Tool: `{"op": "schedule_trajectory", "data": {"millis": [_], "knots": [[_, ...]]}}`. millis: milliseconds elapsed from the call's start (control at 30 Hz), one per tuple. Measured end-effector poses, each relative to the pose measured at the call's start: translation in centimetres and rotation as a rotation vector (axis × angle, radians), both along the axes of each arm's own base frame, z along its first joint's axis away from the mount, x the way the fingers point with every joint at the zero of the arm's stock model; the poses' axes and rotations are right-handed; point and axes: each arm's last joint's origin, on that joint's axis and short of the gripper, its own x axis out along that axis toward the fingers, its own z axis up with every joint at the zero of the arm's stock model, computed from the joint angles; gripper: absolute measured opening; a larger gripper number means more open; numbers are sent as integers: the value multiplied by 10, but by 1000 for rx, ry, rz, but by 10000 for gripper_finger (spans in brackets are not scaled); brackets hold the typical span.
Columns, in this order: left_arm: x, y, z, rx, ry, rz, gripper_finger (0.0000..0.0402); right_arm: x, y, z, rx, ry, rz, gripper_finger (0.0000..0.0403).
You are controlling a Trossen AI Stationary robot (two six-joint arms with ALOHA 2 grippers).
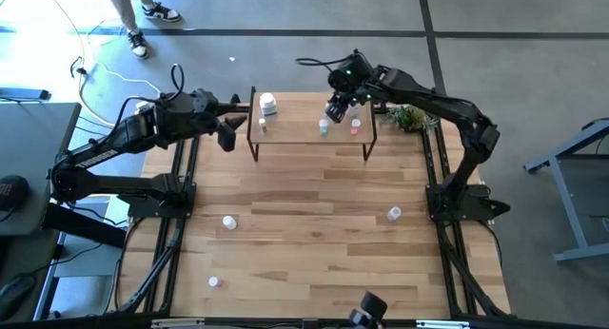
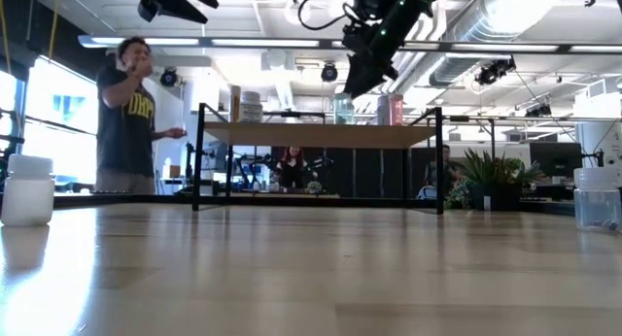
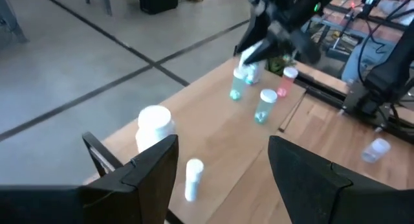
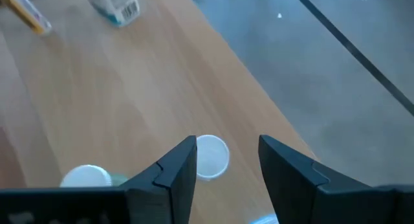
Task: Pick and place medicine bottles onto shelf by color
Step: Put the white pill bottle on the shelf
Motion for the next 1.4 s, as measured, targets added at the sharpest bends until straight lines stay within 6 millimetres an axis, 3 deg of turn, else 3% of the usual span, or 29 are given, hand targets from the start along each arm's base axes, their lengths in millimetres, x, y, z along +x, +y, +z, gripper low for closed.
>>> {"op": "schedule_trajectory", "data": {"millis": [333,667,1100,1400], "knots": [[-4,-7,-15,-226,55,-81,261,-5,34,30,53,-136,-34,158],[-12,-31,-34,-371,289,-227,259,-9,70,50,175,-252,-92,158],[-9,-69,-40,-407,367,-436,259,4,129,45,352,-214,-67,158],[-20,-93,-85,-463,418,-528,258,5,168,39,406,-135,-58,158]]}}
